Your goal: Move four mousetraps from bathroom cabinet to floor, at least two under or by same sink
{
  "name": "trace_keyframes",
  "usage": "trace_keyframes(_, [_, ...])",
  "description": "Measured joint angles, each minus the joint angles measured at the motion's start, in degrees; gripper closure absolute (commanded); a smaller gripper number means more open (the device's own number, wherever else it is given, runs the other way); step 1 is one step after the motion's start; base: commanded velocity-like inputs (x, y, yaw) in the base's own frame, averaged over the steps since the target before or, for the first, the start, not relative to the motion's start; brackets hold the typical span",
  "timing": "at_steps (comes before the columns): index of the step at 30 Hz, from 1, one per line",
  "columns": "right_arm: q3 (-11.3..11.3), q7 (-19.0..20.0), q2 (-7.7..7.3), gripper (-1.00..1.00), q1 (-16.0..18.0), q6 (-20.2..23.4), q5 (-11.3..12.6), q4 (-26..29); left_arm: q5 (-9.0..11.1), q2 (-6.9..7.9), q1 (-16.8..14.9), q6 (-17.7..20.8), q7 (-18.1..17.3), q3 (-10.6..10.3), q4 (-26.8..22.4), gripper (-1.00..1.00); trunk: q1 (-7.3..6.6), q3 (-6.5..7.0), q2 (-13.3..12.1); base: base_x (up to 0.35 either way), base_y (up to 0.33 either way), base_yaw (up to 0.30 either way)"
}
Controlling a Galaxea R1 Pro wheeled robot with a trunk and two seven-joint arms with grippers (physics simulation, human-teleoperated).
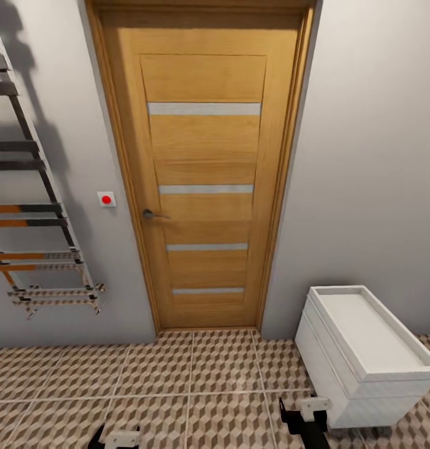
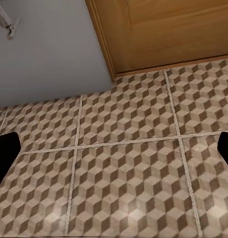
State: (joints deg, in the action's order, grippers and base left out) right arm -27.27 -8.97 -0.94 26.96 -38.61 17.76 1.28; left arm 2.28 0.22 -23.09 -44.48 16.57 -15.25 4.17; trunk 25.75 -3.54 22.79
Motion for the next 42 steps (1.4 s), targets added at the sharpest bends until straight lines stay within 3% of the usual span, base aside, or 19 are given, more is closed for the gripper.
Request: trace_keyframes(42, [0.0, 0.0, 0.07, -1.00, 0.0, 0.1, 0.0, 0.0, 0.0, -0.01, 0.0, 0.0, -0.1, 0.0, 0.0, -1.00, 0.00, 0.00, 0.0, 0.000, 0.000, 0.257])
